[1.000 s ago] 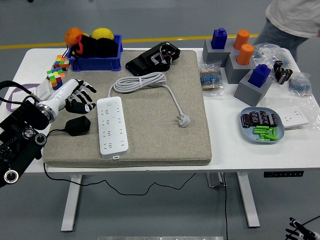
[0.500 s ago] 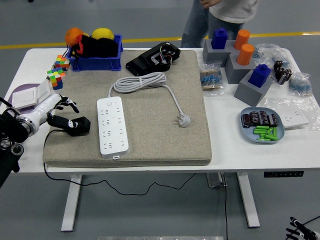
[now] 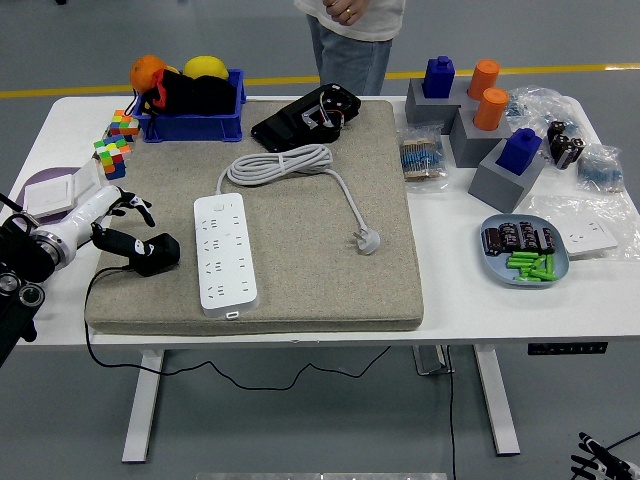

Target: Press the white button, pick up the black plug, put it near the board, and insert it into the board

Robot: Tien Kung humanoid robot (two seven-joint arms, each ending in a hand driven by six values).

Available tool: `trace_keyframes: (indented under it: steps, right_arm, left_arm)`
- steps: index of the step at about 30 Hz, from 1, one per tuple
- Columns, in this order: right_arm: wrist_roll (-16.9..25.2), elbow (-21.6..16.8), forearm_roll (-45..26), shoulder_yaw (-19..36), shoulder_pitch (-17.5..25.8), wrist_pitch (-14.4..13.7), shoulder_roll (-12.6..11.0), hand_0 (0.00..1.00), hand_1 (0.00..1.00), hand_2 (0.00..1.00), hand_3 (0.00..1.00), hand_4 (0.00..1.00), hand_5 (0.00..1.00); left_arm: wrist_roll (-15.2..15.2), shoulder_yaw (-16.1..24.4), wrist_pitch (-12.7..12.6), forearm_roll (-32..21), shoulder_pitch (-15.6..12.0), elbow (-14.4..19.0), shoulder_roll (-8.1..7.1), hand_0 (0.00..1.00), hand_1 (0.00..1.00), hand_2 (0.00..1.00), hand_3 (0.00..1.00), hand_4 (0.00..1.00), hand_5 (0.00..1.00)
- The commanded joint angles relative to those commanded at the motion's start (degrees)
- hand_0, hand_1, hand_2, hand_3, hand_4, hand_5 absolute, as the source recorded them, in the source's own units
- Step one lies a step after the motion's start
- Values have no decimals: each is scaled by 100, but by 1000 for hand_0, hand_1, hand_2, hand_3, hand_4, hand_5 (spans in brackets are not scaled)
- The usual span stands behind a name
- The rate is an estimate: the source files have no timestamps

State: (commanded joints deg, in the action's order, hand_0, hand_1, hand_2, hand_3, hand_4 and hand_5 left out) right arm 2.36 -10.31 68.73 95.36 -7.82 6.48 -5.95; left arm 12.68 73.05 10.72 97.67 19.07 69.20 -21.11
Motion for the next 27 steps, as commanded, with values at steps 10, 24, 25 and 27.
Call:
trace_keyframes:
  steps: [10,24,25,27]
  right_arm:
    - [6,0,-27,-72,-1,3,-9,724,608,554,659,734,493]
    - [6,0,-64,-133,-11,-4,-17,724,608,554,658,733,493]
    - [5,0,-63,-132,-10,-5,-18,724,608,554,658,733,493]
    - [4,0,-61,-132,-8,-6,-19,724,608,555,659,734,492]
  left_arm:
    - [123,-74,151,-90,-99,195,-99,802,855,791,385,998,2]
    - [271,-466,179,-65,36,-222,-61,802,850,783,349,998,2]
    - [285,-479,173,-41,50,-254,-52,802,850,783,349,998,2]
    - [296,-509,155,-28,75,-302,-41,736,800,764,378,998,2]
